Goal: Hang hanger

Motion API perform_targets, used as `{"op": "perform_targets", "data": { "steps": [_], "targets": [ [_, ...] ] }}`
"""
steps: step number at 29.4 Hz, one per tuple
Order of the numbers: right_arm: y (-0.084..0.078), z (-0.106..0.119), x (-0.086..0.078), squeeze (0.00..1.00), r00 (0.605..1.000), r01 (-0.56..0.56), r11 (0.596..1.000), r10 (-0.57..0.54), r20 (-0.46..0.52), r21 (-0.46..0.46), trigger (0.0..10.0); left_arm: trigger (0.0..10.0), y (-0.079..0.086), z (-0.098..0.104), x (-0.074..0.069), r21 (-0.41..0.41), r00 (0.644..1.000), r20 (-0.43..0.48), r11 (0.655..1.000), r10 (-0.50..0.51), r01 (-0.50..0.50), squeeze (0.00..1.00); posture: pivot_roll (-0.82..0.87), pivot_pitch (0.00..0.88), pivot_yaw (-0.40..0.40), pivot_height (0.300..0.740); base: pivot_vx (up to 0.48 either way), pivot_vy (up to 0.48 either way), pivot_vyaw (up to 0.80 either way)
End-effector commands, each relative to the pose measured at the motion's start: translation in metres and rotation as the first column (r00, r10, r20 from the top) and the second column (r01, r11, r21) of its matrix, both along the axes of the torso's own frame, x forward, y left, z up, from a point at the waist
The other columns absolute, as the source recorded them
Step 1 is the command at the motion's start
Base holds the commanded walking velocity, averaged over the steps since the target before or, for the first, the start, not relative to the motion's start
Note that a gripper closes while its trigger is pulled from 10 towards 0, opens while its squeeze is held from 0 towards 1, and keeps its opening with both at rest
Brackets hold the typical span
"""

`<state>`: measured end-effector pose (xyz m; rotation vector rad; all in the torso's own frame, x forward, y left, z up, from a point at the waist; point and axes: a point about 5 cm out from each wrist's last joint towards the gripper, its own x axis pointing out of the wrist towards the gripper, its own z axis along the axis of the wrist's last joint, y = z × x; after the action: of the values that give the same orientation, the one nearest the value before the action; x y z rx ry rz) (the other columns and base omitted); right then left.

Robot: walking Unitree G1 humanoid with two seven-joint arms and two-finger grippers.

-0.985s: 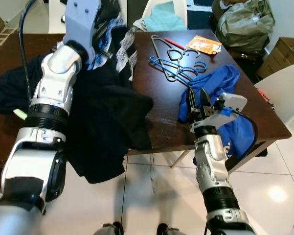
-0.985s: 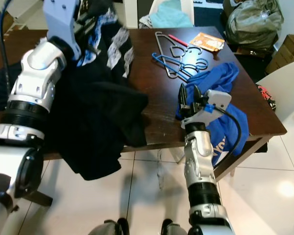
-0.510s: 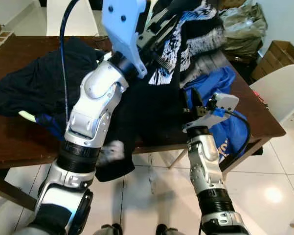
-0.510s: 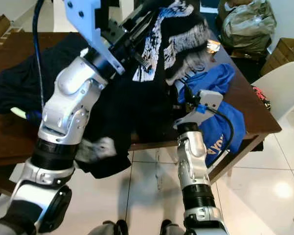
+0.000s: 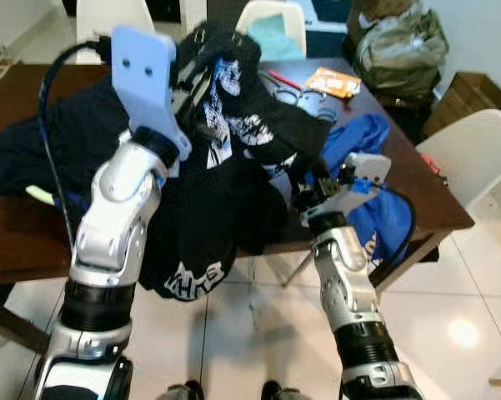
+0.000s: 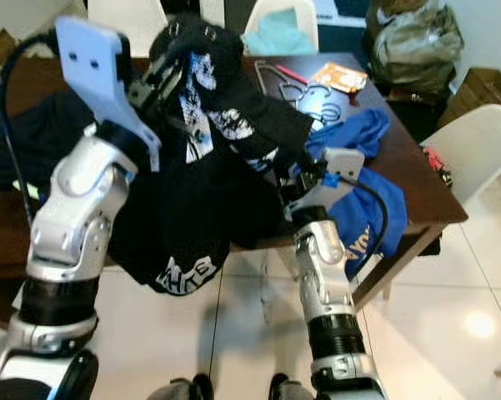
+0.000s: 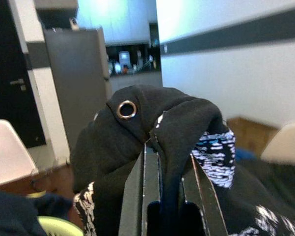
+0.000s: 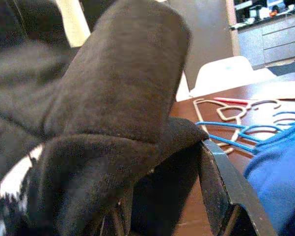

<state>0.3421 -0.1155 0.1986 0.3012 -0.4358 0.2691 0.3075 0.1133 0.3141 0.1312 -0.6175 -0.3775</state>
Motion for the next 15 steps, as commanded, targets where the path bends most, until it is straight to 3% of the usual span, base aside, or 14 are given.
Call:
{"op": "perform_targets", "data": {
  "steps": [1,5,15],
  "targets": [
    [-0.005,-0.002,-0.003,0.0,1.0,0.019,1.0,-0.019,-0.005,0.004,10.0,10.0,-0.014,-0.002,-0.006,0.077,0.998,0.012,0.996,-0.054,0.053,0.0,0.06,0.158,-0.065,0.74,0.0,0.0,-0.8],
    [-0.009,-0.001,-0.006,0.0,0.999,0.052,0.998,-0.052,0.007,0.017,10.0,10.0,-0.025,-0.004,-0.011,0.142,0.995,0.042,0.986,-0.092,0.086,0.0,0.05,0.158,-0.061,0.74,0.0,0.0,-0.8],
    [-0.029,0.011,-0.004,0.0,0.982,0.184,0.983,-0.185,0.047,0.021,10.0,10.0,-0.029,0.006,-0.011,0.085,0.993,0.059,0.991,-0.104,0.099,0.0,0.05,0.166,-0.054,0.74,0.0,0.0,-0.8]
  ]
}}
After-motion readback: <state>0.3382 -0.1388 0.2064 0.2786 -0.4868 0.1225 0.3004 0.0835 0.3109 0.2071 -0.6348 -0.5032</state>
